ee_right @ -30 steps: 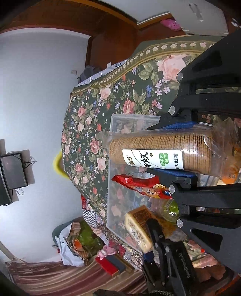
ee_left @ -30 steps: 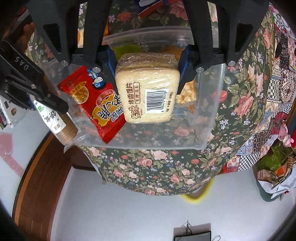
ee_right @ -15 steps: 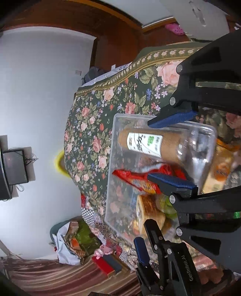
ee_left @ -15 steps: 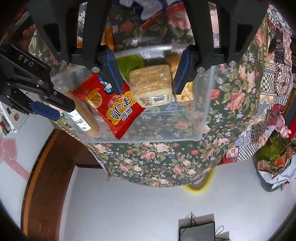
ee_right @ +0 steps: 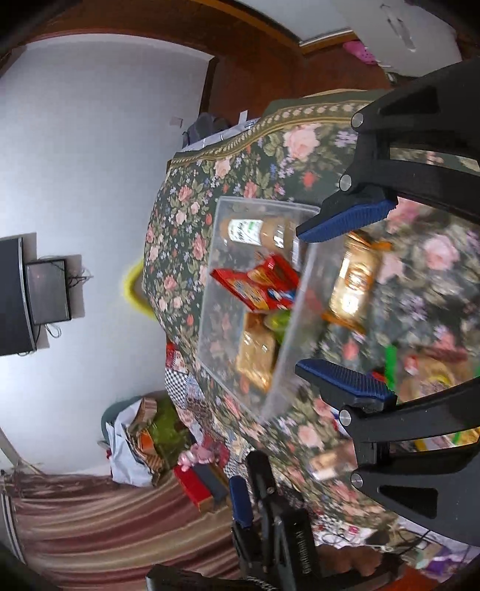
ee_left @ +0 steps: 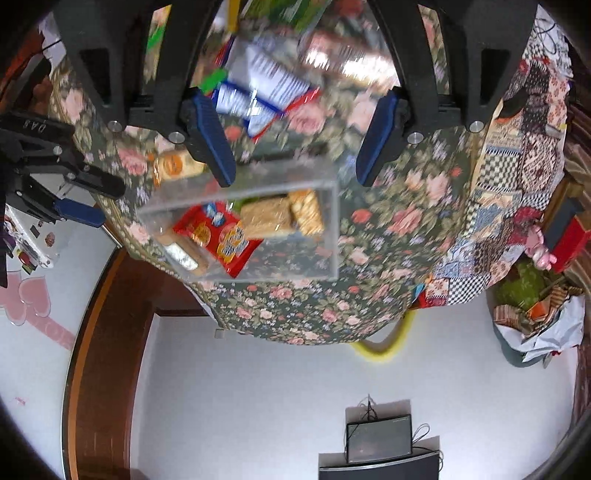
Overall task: Organize snacks
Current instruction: 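Move both tools back over the remaining snack pile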
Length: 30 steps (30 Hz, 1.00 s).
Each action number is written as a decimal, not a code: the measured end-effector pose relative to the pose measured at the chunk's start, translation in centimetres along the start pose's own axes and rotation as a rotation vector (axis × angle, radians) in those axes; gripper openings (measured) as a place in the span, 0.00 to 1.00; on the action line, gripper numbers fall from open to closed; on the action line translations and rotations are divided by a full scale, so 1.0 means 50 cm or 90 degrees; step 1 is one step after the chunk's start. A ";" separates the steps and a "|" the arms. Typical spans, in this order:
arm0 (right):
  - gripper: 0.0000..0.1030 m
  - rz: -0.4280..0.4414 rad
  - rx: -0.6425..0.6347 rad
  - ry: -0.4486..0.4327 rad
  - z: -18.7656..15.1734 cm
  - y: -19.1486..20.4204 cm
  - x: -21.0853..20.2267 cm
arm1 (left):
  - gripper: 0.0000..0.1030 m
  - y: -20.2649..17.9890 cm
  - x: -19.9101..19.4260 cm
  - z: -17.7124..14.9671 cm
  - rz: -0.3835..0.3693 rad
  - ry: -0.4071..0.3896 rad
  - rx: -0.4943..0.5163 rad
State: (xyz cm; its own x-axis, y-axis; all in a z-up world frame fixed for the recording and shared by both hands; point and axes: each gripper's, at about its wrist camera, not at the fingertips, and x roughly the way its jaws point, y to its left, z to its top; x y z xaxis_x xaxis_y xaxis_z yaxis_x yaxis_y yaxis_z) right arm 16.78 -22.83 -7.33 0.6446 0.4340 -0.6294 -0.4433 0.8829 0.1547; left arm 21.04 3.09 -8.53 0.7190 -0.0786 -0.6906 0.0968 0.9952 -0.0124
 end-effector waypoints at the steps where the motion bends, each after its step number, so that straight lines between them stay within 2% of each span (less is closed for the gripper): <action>1: 0.61 0.002 0.001 0.001 -0.007 0.005 -0.006 | 0.66 0.007 -0.010 -0.013 0.005 0.003 0.001; 10: 0.68 0.027 0.017 0.026 -0.074 0.056 -0.031 | 0.69 0.078 -0.045 -0.133 0.031 0.060 -0.019; 18: 0.72 0.048 0.032 0.085 -0.140 0.097 0.003 | 0.69 0.093 -0.001 -0.216 0.008 0.130 -0.049; 24: 0.72 0.064 0.039 0.135 -0.173 0.113 0.046 | 0.69 0.084 0.058 -0.229 -0.002 0.161 -0.058; 30: 0.72 0.070 0.045 0.164 -0.188 0.116 0.077 | 0.69 0.104 0.111 -0.213 -0.020 0.184 -0.101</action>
State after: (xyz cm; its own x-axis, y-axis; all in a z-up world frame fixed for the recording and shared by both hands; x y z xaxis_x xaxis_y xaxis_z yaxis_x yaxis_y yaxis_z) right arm 10.83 -17.72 -16.03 0.4115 0.4761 -0.7772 -0.4519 0.8471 0.2796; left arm 18.21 8.45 -20.12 0.4904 -0.1126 -0.8642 -0.0084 0.9910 -0.1339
